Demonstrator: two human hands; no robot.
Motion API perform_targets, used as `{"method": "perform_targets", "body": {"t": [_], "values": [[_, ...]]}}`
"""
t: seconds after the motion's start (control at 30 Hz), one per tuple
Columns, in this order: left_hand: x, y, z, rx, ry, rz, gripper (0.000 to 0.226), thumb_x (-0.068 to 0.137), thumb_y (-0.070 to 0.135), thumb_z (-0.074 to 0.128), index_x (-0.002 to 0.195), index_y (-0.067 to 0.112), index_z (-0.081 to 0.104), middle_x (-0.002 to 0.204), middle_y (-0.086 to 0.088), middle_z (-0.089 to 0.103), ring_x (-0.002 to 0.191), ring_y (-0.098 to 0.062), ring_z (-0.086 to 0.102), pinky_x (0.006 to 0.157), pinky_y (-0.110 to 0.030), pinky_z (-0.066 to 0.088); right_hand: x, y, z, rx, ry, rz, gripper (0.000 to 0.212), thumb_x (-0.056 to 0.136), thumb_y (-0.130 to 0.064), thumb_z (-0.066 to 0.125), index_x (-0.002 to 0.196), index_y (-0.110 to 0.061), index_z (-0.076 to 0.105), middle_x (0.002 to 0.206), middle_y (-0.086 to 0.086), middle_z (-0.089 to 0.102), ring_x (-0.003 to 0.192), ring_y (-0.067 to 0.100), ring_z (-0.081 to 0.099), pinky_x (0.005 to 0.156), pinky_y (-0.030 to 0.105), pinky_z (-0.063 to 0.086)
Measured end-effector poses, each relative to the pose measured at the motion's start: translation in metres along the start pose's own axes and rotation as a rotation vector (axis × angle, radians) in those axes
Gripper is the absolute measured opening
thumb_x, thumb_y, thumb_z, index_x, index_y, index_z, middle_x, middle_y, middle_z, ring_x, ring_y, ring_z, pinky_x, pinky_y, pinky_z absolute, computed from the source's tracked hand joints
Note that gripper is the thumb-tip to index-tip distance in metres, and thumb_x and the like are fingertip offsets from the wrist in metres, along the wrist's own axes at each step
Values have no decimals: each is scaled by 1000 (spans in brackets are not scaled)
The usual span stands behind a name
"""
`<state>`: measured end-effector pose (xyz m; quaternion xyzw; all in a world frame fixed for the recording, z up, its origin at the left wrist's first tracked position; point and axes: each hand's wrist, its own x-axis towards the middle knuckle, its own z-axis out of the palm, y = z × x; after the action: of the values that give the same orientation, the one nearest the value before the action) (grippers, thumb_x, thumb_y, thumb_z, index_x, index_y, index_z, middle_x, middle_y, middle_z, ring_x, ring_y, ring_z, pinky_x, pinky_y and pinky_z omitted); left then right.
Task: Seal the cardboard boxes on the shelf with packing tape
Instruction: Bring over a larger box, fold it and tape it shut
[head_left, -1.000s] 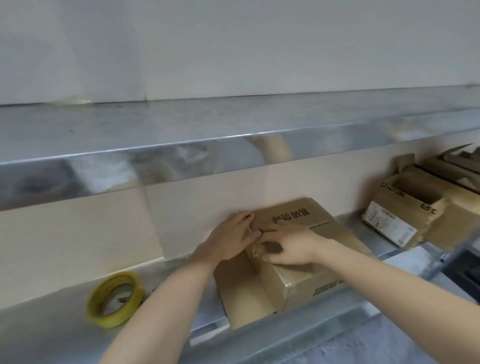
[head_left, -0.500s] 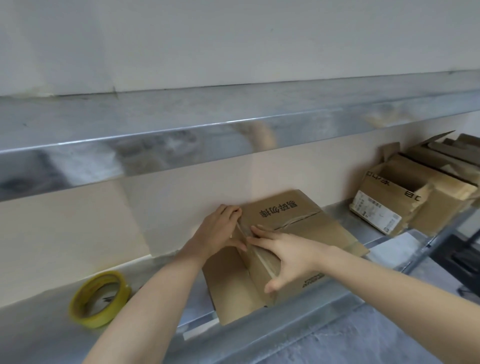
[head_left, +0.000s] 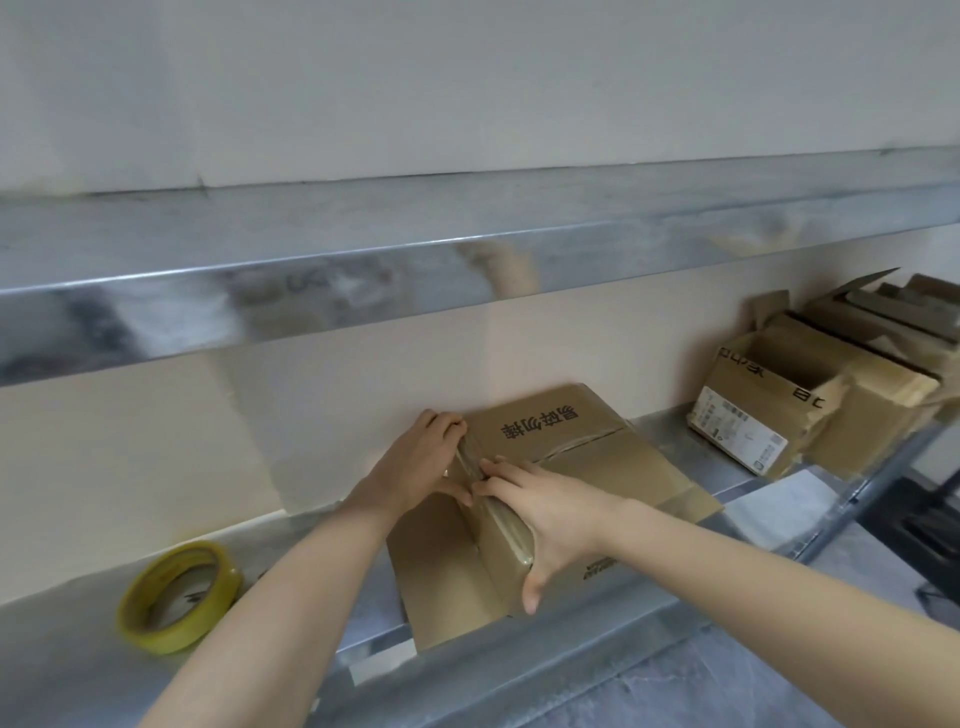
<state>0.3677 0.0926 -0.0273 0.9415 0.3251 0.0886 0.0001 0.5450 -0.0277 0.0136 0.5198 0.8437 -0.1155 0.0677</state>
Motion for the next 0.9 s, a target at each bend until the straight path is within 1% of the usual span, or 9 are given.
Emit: {"method": "perform_targets", "body": {"t": [0.1,0.27,0.37,0.43,0.5,0.57,0.67,0.8,0.9], "values": [[1,2,-2,-63,27,-47,97,59,54,80,134,-1,50,136,-9,49,121,-26,45,103,-24,31,-4,3,0,87,11,-4,128,52,-62,84,152,-17,17,161,1,9,148,20,1,121,38,11],[5,2,-4,-118,-6,-113,100,57,54,82,137,6,46,139,-5,45,125,-21,39,100,-14,22,-6,6,8,62,79,-30,117,62,-73,72,152,-22,18,161,-3,11,148,16,5,121,35,13],[4,0,-10,-195,-88,-160,113,51,59,84,143,10,40,145,-1,38,131,-19,34,102,-15,20,-7,19,-5,257,41,33,98,76,-74,58,153,-30,15,160,-7,20,145,14,22,117,31,23],[2,4,-19,-269,-155,-214,126,44,78,70,146,12,37,149,3,33,136,-14,29,106,-18,21,-7,31,-12,259,33,33,79,86,-75,38,152,-34,21,154,-9,33,139,15,37,111,32,33],[4,11,-24,-310,-152,-284,131,43,96,45,143,13,41,148,4,35,135,-12,32,107,-23,27,-11,46,-14,225,23,31,72,89,-75,24,149,-35,30,150,-12,40,135,13,42,109,35,36],[6,20,-26,-283,-110,-320,123,50,97,32,138,12,47,141,3,43,129,-13,39,103,-26,34,-20,69,-16,232,29,54,68,91,-72,21,144,-35,41,145,-12,47,131,12,46,108,34,38],[5,27,-26,-269,-133,-358,94,72,77,54,139,12,45,139,1,44,126,-14,40,101,-26,36,-43,110,-22,217,45,185,62,92,-67,22,141,-37,46,142,-12,51,128,11,48,106,27,37],[4,35,-31,-259,-165,-379,86,82,64,57,145,8,36,147,0,36,134,-15,34,106,-26,31,-52,130,-20,221,130,235,43,97,-52,41,133,-34,56,134,-14,58,123,7,53,104,23,38],[3,41,-33,-266,-192,-403,85,88,58,54,150,7,26,157,-1,21,142,-17,23,113,-26,21,-38,138,-18,363,391,324,20,94,-32,60,111,-28,68,114,-6,69,109,13,62,90,21,43]]}}
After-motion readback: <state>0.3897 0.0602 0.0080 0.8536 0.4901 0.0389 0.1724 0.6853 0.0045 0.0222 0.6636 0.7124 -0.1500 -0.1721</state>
